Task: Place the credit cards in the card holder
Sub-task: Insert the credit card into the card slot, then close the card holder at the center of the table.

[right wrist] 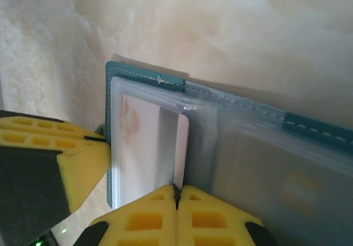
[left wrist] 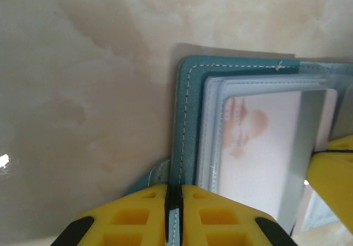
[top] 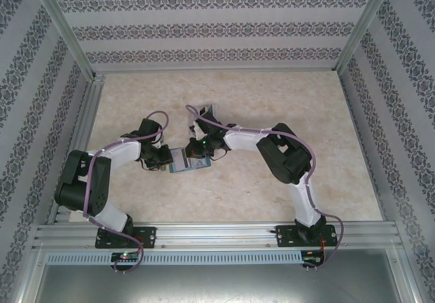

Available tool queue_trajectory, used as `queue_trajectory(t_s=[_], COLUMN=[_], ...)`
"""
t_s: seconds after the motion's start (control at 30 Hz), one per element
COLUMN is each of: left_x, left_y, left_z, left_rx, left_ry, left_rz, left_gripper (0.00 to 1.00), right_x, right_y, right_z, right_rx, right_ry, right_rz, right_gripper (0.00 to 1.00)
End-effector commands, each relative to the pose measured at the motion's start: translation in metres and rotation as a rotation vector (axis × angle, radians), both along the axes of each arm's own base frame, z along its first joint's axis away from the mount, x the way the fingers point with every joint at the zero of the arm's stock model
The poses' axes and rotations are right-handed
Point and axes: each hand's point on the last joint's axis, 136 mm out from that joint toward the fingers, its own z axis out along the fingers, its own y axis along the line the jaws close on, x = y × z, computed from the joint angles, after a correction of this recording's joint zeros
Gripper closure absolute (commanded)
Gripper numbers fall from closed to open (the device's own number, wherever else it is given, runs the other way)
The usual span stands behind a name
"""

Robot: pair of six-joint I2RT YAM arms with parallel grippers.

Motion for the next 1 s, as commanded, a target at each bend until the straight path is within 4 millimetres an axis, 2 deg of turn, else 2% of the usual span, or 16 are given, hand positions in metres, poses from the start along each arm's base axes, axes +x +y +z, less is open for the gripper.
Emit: queue_trajectory(t_s=[0.0,0.07,0.13,0.2,0.37,0.5,0.6,0.73,0.87,0.97], left_x=[-0.007,-0.007,-0.007,-0.006,-0.004,-0.004,-0.004,-0.004,-0.004,-0.005], left_y=[0.004,0.005,0.005,0.005,0.004,0.002,0.001,-0.002,-0.004,-0.001], left_z=[-0.009,-0.009,-0.008,-0.007,-0.008,-0.007,-0.009,-0.01,-0.011,-0.019], left_rx=[0.01,0.013,0.016,0.018,0.013,0.001,-0.01,-0.024,-0.034,-0.02], left_ry=[0.018,0.017,0.015,0.013,0.012,0.008,0.01,0.012,0.01,0.011], left_rz=[-0.001,-0.002,-0.007,-0.006,-0.01,-0.009,-0.01,-0.013,-0.013,-0.009], left_gripper=[0.86,0.86,0.86,0.86,0.87,0.87,0.87,0.87,0.87,0.88], right_x=[-0.013,-0.013,-0.012,-0.01,-0.009,-0.007,-0.007,-0.006,-0.002,0.001], right_y=[0.009,0.01,0.002,-0.012,-0.055,-0.094,-0.11,-0.097,-0.073,-0.05], right_z=[-0.016,-0.012,-0.003,0.009,0.031,0.022,0.006,-0.002,-0.006,-0.001], right_rx=[-0.057,-0.045,-0.049,-0.055,-0.063,-0.102,-0.105,-0.059,-0.016,0.033], right_ry=[0.007,0.004,-0.011,-0.034,-0.067,-0.054,-0.018,0.008,0.022,0.03], right_rz=[0.038,0.036,0.028,0.007,-0.057,-0.127,-0.178,-0.179,-0.154,-0.132], right_gripper=[0.98,0.94,0.86,0.72,0.63,0.6,0.58,0.56,0.56,0.55])
